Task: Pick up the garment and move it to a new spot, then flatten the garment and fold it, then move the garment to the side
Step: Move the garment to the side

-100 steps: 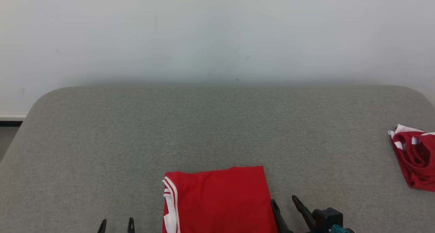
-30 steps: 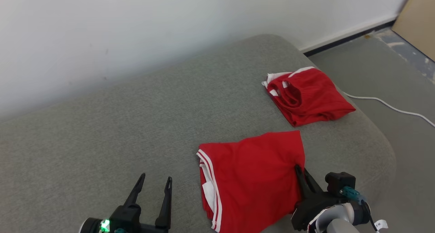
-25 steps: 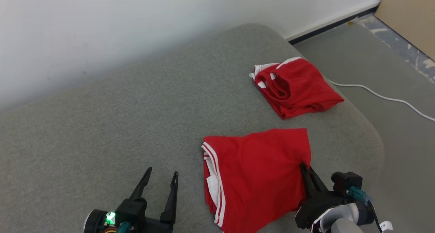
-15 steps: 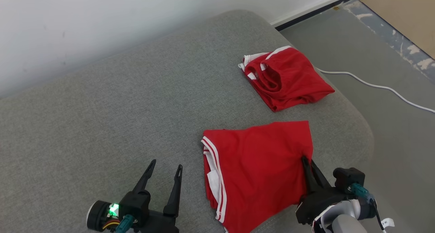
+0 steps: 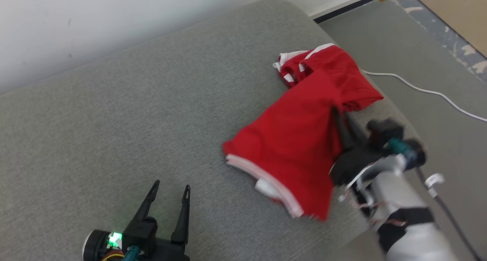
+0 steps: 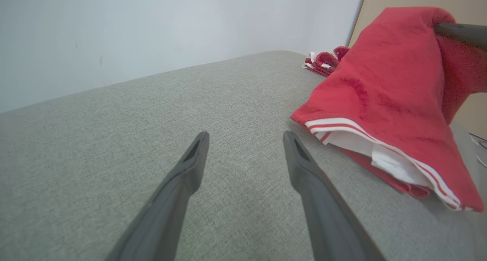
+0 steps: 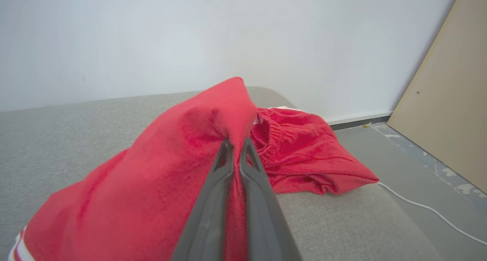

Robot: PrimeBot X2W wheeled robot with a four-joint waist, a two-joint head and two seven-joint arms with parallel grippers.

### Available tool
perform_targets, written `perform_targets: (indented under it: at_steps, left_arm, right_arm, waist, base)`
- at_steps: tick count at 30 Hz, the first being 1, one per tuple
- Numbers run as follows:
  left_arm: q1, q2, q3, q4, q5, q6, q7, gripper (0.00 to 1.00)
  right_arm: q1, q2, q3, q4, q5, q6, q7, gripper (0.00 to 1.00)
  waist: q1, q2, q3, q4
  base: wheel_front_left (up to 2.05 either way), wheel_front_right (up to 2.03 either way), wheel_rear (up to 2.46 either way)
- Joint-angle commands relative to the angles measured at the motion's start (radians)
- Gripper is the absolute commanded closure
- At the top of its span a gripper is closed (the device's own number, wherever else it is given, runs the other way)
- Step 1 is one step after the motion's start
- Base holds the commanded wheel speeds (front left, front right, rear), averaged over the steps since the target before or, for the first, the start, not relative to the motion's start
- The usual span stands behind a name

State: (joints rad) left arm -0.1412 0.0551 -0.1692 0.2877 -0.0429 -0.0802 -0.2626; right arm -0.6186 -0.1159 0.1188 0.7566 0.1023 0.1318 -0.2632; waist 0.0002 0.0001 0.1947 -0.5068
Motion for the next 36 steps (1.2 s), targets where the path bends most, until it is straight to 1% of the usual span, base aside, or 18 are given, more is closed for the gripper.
perform_targets:
  at_steps: [1,5,11,16,17,21,26,27,28,29,30,33,36]
  left_arm:
    - [-0.015,0.009,-0.005,-0.005,0.016,-0.004,-0.003,0.0]
    - [-0.048,0.026,-0.013,-0.013,0.039,-0.01,-0.003,0.0]
    - [-0.086,0.045,-0.034,-0.027,0.057,-0.006,-0.003,0.0]
    - [-0.1,0.061,-0.046,-0.035,0.065,0.003,-0.003,0.0]
    - [-0.1,0.061,-0.046,-0.035,0.065,0.003,-0.003,0.0]
    - [-0.112,0.071,-0.056,-0.04,0.068,0.012,-0.003,0.0]
    - [-0.109,0.082,-0.068,-0.041,0.065,0.023,-0.003,0.0]
    - [-0.108,0.084,-0.07,-0.042,0.063,0.026,-0.003,0.0]
    - [-0.107,0.086,-0.071,-0.043,0.062,0.028,-0.003,0.0]
    - [-0.105,0.087,-0.073,-0.044,0.06,0.028,-0.003,0.0]
    - [-0.102,0.088,-0.075,-0.045,0.059,0.032,-0.003,0.0]
    - [-0.094,0.091,-0.077,-0.047,0.052,0.036,-0.003,0.0]
    - [-0.088,0.092,-0.079,-0.05,0.047,0.044,-0.003,0.0]
  right_arm:
    - [-0.039,-0.02,-0.019,0.011,-0.012,-0.003,-0.001,1.0]
    - [-0.139,-0.061,-0.094,0.071,-0.054,-0.003,-0.001,1.0]
    - [-0.247,-0.134,-0.26,0.142,-0.138,-0.003,-0.001,1.0]
    - [-0.305,-0.183,-0.411,0.181,-0.224,-0.003,-0.001,1.0]
    - [-0.305,-0.183,-0.411,0.181,-0.224,-0.003,-0.001,1.0]
    - [-0.324,-0.216,-0.523,0.209,-0.313,-0.003,-0.001,1.0]
    - [-0.321,-0.24,-0.67,0.254,-0.449,-0.003,0.001,1.0]
    - [-0.319,-0.242,-0.705,0.259,-0.479,-0.003,0.002,0.84]
    - [-0.315,-0.243,-0.736,0.259,-0.509,-0.003,0.002,0.64]
    - [-0.309,-0.238,-0.769,0.26,-0.54,-0.003,0.006,0.19]
    - [-0.304,-0.231,-0.802,0.258,-0.565,-0.003,0.009,0.0]
    - [-0.299,-0.205,-0.887,0.235,-0.647,-0.003,0.008,0.0]
    - [-0.295,-0.179,-0.947,0.21,-0.708,-0.003,0.003,0.0]
  waist:
    - [-0.0002,-0.0001,0.049,0.051]
    - [-0.0002,-0.0001,0.097,0.104]
    - [-0.0002,-0.0001,0.154,0.166]
    - [-0.0002,-0.0001,0.175,0.195]
    - [-0.0002,-0.0001,0.175,0.195]
    - [-0.0002,-0.0001,0.182,0.212]
    - [-0.0002,-0.0001,0.183,0.225]
    - [-0.0002,-0.0001,0.182,0.227]
    - [-0.0002,-0.0001,0.181,0.228]
    - [-0.0002,-0.0001,0.179,0.229]
    - [-0.0002,-0.0001,0.177,0.229]
    - [-0.0002,-0.0001,0.167,0.229]
    - [-0.0002,-0.0001,0.153,0.227]
  base:
    - [0.0,0.0,0.0]
    - [0.0,0.0,0.0]
    - [0.0,0.0,0.0]
    - [0.0,0.0,0.0]
    - [0.0,0.0,0.0]
    - [0.0,0.0,0.0]
    - [0.0,0.0,0.0]
    - [0.0,0.0,0.0]
    - [0.0,0.0,0.0]
    - [0.0,0.0,0.0]
    - [0.0,0.0,0.0]
    - [0.0,0.0,0.0]
    - [0.0,0.0,0.0]
